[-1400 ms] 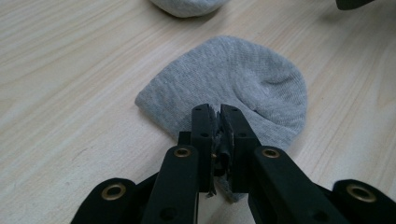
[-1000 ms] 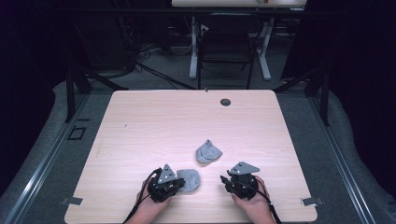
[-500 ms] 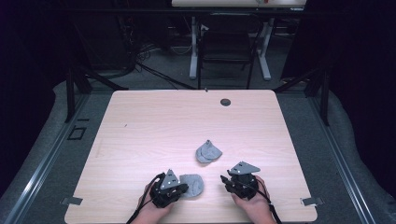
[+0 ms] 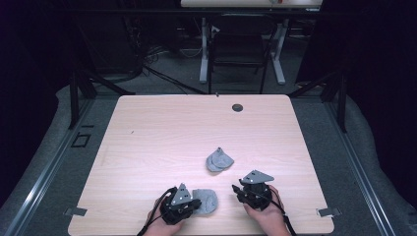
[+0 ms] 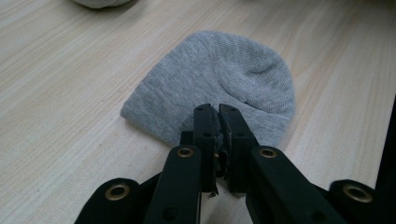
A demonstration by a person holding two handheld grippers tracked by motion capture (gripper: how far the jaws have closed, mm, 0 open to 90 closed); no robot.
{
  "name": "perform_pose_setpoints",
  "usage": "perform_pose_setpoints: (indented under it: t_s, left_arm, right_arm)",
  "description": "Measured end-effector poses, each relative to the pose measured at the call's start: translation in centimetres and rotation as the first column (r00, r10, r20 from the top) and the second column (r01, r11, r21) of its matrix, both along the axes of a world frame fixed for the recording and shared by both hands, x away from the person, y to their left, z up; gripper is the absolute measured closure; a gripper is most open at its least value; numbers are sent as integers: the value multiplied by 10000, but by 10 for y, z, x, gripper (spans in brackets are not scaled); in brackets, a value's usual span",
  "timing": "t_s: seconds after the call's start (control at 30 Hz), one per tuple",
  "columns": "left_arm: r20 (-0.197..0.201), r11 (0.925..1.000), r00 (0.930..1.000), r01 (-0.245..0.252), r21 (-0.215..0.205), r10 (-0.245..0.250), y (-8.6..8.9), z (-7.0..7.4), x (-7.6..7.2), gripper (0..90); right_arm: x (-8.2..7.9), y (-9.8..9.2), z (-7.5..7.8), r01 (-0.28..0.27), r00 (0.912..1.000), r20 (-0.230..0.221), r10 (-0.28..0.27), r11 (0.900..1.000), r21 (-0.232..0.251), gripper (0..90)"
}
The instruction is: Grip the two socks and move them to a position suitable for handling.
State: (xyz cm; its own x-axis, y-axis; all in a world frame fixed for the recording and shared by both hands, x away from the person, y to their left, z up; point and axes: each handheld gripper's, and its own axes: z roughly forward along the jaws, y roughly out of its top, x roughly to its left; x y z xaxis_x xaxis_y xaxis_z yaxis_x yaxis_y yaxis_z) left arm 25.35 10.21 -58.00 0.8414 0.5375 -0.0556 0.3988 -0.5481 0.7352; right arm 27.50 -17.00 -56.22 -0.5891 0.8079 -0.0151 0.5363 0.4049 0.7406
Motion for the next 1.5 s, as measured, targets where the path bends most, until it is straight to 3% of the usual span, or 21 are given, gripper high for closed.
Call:
perform_pose_setpoints:
  t_s: [0.1, 0.23, 0.37, 0.6, 0.77, 0.93, 1.03, 1.3, 1.5]
  left_arm:
    - [-86, 10000, 10000, 1, -3, -1, 0, 1, -1, 857]
    - [-157, 9999, 9999, 39, -103, -40, 1, 3, 0, 827]
    - [-156, 9997, 9999, -55, -245, 51, 4, 6, 3, 808]
    - [-182, 9977, 9989, -444, -519, 435, 12, 10, 7, 778]
    - [-137, 9971, 9983, -567, -500, 560, 17, 12, 9, 772]
    - [-134, 9961, 9978, -660, -589, 653, 22, 15, 12, 768]
    - [-96, 9940, 9965, -837, -704, 833, 25, 16, 13, 767]
    - [-90, 9880, 9920, -1261, -887, 1258, 38, 20, 17, 765]
    - [-116, 9861, 9904, -1384, -924, 1379, 42, 20, 19, 764]
  right_arm:
    - [4, 3, 5, -241, 9997, -14, 241, 9997, 3, 671]
    - [16, 8, 14, -353, 9993, -107, 354, 9993, 85, 787]
    - [32, 16, 17, -440, 9990, -103, 437, 9985, -312, 856]
    - [63, 25, 20, -128, 9999, -5, 128, 9990, -422, 856]
    - [91, 26, 18, 240, 9995, -203, -248, 9990, -369, 855]
    - [103, 32, 15, 77, 9999, -149, -83, 9992, -387, 835]
    - [106, 36, 11, 40, 9999, -96, -44, 9991, -417, 831]
    - [107, 46, -5, -156, 9976, -683, 91, 9952, -964, 812]
    - [100, 52, -6, -12, 9956, -936, -43, 9983, -584, 812]
